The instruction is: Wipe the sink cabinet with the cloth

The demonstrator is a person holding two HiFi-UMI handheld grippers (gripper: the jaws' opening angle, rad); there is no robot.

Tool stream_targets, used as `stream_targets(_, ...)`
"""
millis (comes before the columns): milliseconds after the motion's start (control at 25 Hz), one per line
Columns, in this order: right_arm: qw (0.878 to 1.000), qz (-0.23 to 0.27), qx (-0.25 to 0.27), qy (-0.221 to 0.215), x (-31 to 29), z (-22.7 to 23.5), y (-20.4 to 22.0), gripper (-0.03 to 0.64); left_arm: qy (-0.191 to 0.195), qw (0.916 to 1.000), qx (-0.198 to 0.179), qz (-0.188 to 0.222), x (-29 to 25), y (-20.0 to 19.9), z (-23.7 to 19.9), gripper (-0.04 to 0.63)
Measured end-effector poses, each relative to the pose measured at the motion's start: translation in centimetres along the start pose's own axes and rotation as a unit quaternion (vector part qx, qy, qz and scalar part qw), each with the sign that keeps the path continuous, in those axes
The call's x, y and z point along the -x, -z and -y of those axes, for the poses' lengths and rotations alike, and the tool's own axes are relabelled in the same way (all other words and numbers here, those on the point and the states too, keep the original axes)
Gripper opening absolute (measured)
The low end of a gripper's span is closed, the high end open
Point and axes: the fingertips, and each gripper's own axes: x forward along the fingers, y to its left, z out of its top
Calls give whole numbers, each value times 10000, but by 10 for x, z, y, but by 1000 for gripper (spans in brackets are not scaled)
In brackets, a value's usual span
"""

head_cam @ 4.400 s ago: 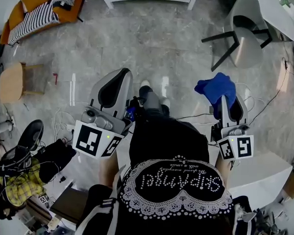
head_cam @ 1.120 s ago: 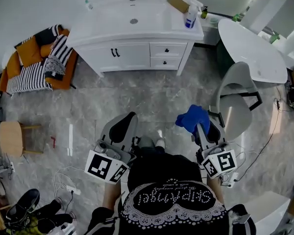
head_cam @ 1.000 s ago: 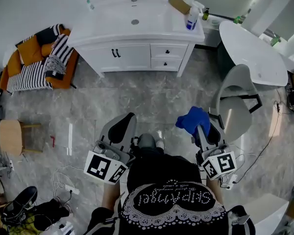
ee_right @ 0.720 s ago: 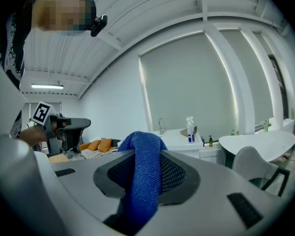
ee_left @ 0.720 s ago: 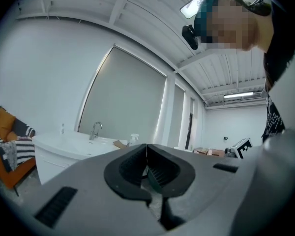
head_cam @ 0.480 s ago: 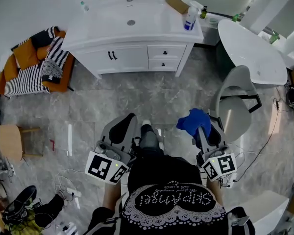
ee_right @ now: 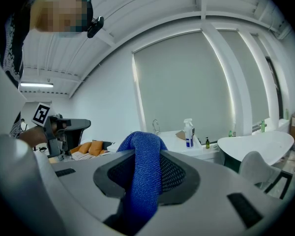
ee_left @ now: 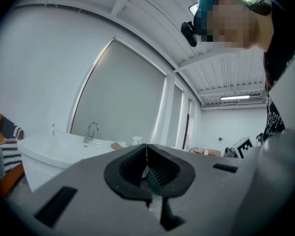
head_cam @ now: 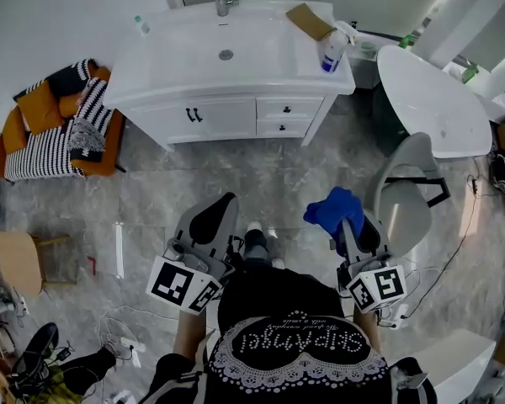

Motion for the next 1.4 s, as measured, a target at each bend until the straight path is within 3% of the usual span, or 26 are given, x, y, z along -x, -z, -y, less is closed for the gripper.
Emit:
stream_targets(800,9997,10,-54,254,-108,-9,-14,112,74,9999,-57,-94,-45,-23,-109,5)
stream_targets(1240,9987,-196,-138,448,-111,-2,-4,112,224,9995,93,-191,-60,-14,-115,5)
stream_targets(1400,9988,-217,-140,410,-113,2,-3,112,107,9997,85,-211,-60,-12,-120,5)
